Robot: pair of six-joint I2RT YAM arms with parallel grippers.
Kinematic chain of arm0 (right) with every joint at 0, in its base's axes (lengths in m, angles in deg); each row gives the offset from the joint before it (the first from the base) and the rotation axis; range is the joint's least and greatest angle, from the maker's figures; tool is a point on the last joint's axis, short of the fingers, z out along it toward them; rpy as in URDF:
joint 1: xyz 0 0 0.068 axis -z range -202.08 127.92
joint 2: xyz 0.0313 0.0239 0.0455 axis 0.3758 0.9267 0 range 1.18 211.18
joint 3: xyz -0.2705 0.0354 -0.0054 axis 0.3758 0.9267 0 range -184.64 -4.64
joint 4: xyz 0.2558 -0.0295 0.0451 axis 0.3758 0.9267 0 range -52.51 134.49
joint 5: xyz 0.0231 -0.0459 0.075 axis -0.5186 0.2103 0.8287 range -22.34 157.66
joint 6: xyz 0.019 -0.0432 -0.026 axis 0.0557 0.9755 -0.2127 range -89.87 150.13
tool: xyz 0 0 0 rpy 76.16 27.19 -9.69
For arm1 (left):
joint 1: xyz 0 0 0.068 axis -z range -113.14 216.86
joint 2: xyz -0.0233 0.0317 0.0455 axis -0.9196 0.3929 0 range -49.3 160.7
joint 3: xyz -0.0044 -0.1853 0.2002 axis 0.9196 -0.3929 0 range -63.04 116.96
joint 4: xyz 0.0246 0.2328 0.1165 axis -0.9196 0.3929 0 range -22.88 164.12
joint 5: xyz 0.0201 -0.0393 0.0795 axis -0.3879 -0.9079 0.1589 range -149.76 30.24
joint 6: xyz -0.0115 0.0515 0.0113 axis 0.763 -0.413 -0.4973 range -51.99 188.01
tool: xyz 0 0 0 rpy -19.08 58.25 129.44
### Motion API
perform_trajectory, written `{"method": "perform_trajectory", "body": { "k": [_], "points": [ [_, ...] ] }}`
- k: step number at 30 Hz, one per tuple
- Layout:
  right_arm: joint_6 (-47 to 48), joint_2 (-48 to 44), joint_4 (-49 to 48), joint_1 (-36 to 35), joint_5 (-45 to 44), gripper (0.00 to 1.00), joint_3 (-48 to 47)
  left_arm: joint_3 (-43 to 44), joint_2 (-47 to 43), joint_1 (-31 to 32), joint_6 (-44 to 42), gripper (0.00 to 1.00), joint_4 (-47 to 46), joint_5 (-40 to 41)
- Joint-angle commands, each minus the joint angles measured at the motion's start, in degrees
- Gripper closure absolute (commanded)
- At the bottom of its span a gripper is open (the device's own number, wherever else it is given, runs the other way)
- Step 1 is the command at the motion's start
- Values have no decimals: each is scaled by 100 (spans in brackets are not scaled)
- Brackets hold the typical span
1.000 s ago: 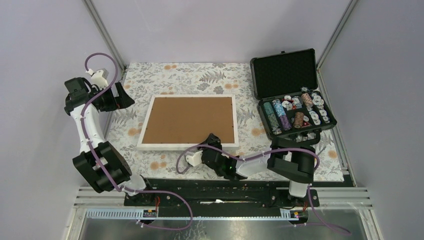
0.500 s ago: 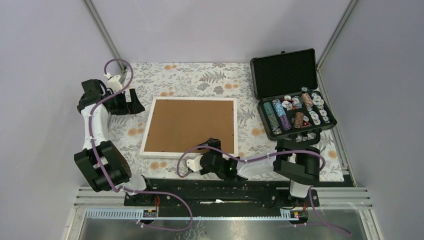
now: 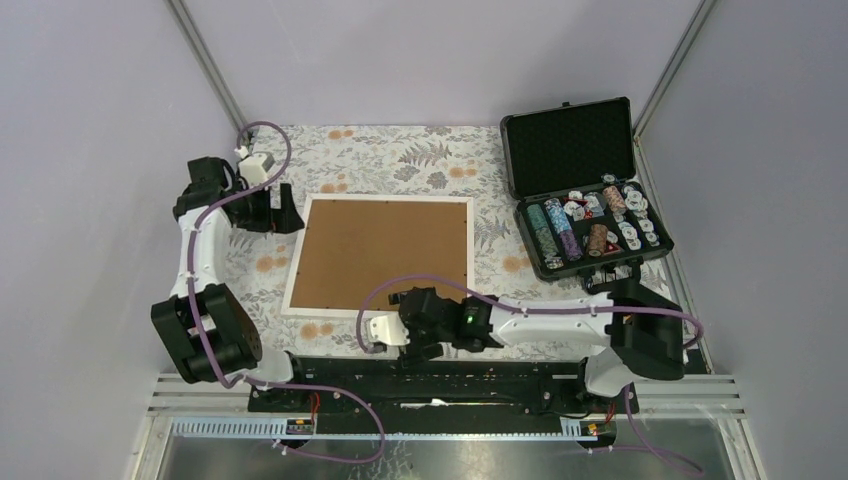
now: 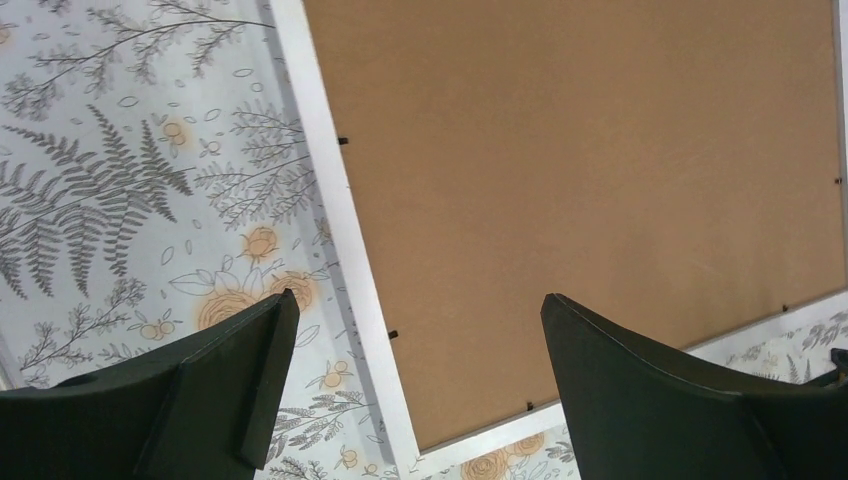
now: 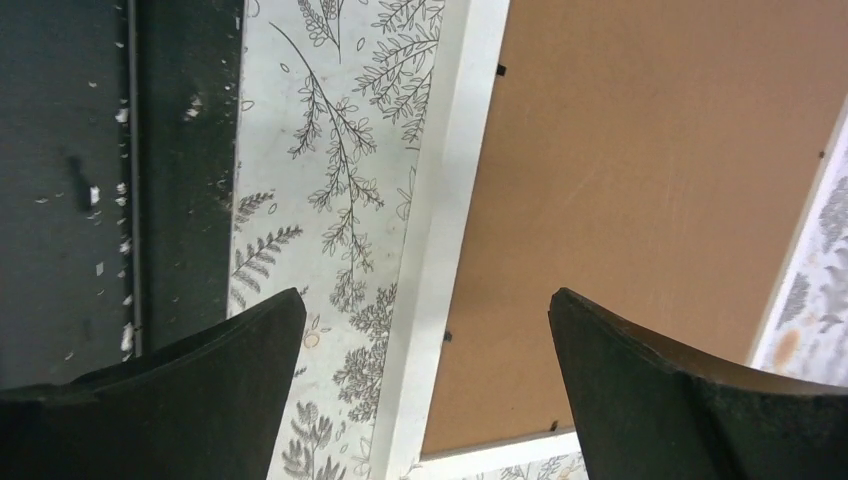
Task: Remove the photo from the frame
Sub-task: Turn over the photo frame at the center of the board, then pick up the screwdriver from the center of the board.
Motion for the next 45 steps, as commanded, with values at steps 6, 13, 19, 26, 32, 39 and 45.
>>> {"method": "perform_trajectory", "body": {
  "k": [6,13,19,26,32,39,45],
  "points": [
    [-609,-1051,2000,1811,2351,0,-936,-237,-472,1177,-727,1,262,430],
    [-296,-1710,3131,3259,3088,0,-1014,-454,-377,2241,-729,1,243,811],
    [589,-2197,4343,4602,3668,0,-845,-419,-207,2610,-639,1,240,689],
    [2255,-2498,5381,6118,3428,1,-352,-467,-40,3101,-481,1,127,795],
    [3789,-2131,5887,7887,3316,4,-386,-488,48,3363,-344,1,63,822],
    [5917,-1814,5977,9777,3183,8,-149,-477,117,3516,-358,1,61,857],
    [7582,-1359,5899,10907,3158,8,90,-470,283,3558,-339,1,54,704]
  ]
}}
